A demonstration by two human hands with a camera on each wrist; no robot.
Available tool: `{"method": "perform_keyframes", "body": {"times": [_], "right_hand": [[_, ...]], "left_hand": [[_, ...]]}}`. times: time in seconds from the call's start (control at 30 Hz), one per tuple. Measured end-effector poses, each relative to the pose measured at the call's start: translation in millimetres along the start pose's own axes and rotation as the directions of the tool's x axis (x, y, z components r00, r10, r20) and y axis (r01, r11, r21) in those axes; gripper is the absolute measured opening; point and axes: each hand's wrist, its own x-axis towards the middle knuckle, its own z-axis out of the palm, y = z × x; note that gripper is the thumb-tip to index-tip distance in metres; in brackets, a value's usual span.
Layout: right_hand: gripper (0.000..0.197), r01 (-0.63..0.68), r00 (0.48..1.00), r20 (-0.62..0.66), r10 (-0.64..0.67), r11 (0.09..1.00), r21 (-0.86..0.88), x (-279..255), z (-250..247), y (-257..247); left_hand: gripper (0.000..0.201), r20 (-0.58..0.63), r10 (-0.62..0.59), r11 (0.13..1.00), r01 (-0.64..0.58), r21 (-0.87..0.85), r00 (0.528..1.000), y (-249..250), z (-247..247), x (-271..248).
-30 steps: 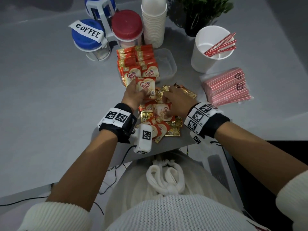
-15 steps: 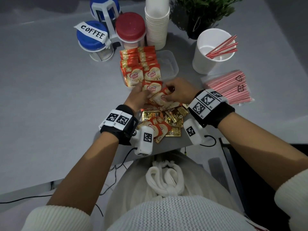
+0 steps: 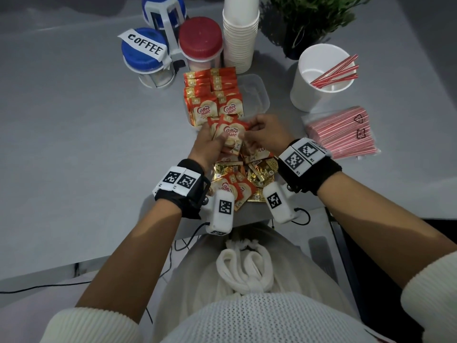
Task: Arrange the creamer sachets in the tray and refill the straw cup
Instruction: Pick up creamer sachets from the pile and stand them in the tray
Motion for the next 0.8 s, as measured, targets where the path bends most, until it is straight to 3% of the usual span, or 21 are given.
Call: {"method": "perform_keyframes", "body": {"times": [0.23,0.4,0.5,0.57,0.6,0.67,0.73,0.8], "right_hand": [[0.021,0.015,0.999,-0.053,-0.003,0.971,0.238,8,13,-18],[0.044,0.050,0.999,0.005,-0.051,0.996,0.071,19,23,-33],[0.035,0.088,0.996,0.023,-0.088,0.996,0.004,27,29,-41],[0.027,0.136,0.991,0.011,-0.135,0.988,-0.076,34,32,-45],[0.027,0.156,0.987,-0.008,-0.158,0.981,-0.114,38,33,-46],[0.028,0.171,0.979,-0.075,-0.187,0.969,-0.179,46,34,-48],[0.030,0.167,0.973,-0.119,-0.198,0.959,-0.231,53,36,-48],[0.032,0.166,0.976,-0.086,-0.200,0.940,-0.298,58,39,-47]], "left_hand": [[0.042,0.061,0.046,0.999,-0.047,0.022,0.997,1,-9,1],[0.047,0.021,0.188,0.982,-0.189,0.032,0.982,10,-20,10],[0.055,-0.001,0.253,0.962,-0.252,0.101,0.967,18,-25,15],[0.050,-0.042,0.249,0.951,-0.236,0.198,0.968,25,-30,19],[0.045,-0.106,0.256,0.922,-0.210,0.325,0.961,26,-33,23],[0.041,-0.243,0.236,0.841,-0.073,0.536,0.941,27,-41,31],[0.045,-0.300,0.178,0.828,0.023,0.561,0.937,26,-47,37],[0.051,-0.313,0.121,0.866,0.054,0.496,0.942,27,-51,43]]}}
